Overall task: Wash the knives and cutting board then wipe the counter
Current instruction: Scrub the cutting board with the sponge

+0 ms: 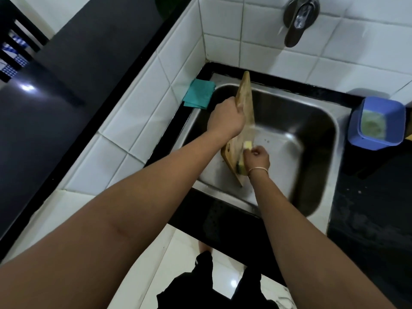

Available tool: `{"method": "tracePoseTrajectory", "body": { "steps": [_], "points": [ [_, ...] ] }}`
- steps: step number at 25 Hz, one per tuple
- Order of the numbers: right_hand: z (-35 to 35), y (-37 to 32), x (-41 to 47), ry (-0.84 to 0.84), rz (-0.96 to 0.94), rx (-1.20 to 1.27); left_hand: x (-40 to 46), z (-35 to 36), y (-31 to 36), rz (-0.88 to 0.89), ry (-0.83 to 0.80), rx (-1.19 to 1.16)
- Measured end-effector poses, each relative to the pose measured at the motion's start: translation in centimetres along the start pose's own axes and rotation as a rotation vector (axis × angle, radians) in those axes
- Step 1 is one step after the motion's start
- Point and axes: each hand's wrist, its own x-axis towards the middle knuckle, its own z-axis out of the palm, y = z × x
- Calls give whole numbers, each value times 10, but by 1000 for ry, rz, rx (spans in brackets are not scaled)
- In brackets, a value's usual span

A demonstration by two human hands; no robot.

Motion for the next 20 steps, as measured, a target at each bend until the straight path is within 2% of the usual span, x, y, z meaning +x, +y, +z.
{"method": "tracePoseTrajectory", "body": {
  "steps": [2,3,5,8,10,12,13,15,17,18,20],
  "points": [
    [-4,41,4,-214,275,-318,-1,4,1,15,-4,19],
    [-6,48,5,-269,351,-360,-1,6,2,22,-2,24],
    [-6,33,9,-220,369,-275,-2,7,3,30,3,31],
    [-4,-36,24,10,141,-61,-2,5,2,28,8,59],
    [-3,-78,28,114,-31,191,-3,5,2,26,19,84],
    [1,-79,30,187,-159,313,-3,7,3,44,31,99],
    [4,-62,28,172,-148,319,-3,9,2,55,34,96],
    [10,-8,27,101,19,121,-3,9,-1,75,30,86],
    [8,39,22,-85,316,-217,-2,7,-1,78,14,62],
    [5,44,25,-131,397,-255,-2,6,-1,74,4,48],
    [3,20,37,-116,374,-259,-3,6,0,64,-15,18]
  ]
}}
